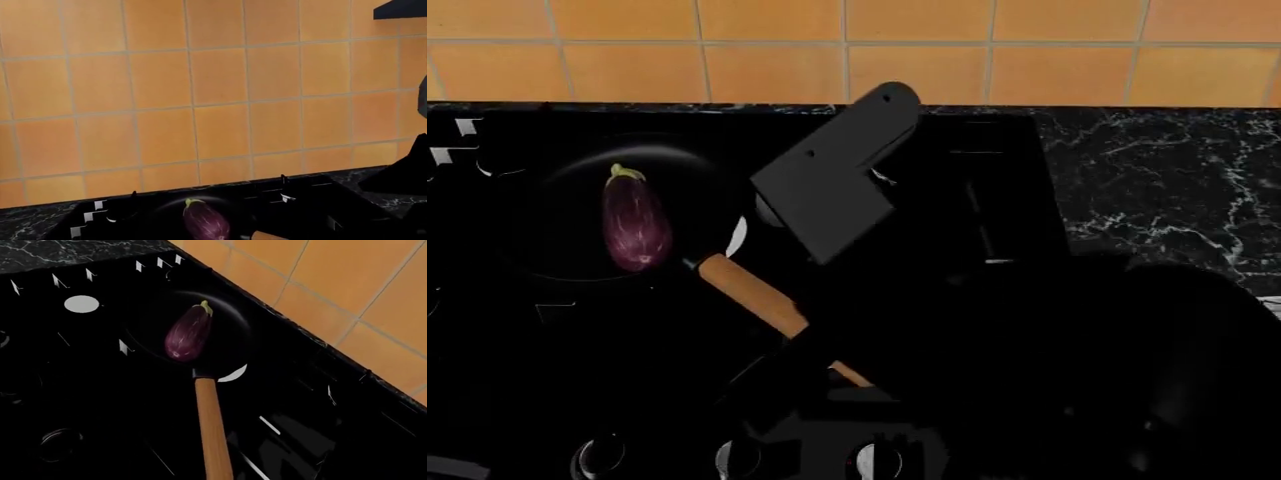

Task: Pick up the pan and dump the vegetables in it onto the plate. Then return the pan to the stove.

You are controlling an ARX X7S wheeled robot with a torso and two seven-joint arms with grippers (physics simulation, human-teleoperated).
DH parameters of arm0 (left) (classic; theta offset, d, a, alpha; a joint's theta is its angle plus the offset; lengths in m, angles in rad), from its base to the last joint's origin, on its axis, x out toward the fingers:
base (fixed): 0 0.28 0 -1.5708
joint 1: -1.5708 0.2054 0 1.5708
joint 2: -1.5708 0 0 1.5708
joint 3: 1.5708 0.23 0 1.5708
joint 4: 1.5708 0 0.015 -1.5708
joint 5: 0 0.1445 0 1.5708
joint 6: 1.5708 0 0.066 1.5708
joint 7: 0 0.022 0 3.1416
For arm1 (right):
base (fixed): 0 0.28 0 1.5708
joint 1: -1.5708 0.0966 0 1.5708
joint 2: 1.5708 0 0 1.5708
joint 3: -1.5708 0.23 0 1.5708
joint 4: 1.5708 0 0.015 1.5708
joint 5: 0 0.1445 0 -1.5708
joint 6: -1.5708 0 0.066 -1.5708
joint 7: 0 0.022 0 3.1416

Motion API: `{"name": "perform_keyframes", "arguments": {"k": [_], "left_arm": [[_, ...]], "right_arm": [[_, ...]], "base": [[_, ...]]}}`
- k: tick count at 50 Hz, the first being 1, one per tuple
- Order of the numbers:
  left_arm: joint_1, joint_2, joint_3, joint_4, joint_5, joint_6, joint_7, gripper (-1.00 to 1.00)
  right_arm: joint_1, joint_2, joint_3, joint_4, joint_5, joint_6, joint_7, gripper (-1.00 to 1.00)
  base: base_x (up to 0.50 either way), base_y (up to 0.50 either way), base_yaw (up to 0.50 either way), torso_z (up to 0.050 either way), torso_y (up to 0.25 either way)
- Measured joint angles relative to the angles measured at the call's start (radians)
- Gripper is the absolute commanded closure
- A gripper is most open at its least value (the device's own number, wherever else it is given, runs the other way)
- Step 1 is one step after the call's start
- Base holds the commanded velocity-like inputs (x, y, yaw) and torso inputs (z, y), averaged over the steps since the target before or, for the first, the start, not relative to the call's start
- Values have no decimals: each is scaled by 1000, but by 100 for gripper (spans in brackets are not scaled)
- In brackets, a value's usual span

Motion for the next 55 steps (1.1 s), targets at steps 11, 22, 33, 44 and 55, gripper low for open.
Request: {"name": "perform_keyframes", "arguments": {"k": [11, 22, 33, 44, 55], "left_arm": [[5, -5, 13, -2, 5, 16, -1, -100], [28, -12, 19, -10, 20, 44, 5, -100], [36, -15, 34, -13, 35, 56, 6, -100], [30, -16, 51, -9, 39, 56, 1, -100], [33, -21, 65, -7, 47, 63, -4, -100]], "right_arm": [[39, -71, -79, 113, -89, -5, -89, -100], [64, -137, -157, 249, -191, -49, -187, -100], [71, -198, -221, 391, -279, -110, -272, -100], [62, -262, -278, 506, -341, -163, -345, -100], [44, -324, -325, 640, -397, -229, -419, -100]], "base": [[0, 0, 0, 0, 0], [0, 0, 0, 0, 0], [0, 0, 0, 0, 0], [0, 0, 0, 0, 0], [0, 0, 0, 0, 0]]}}
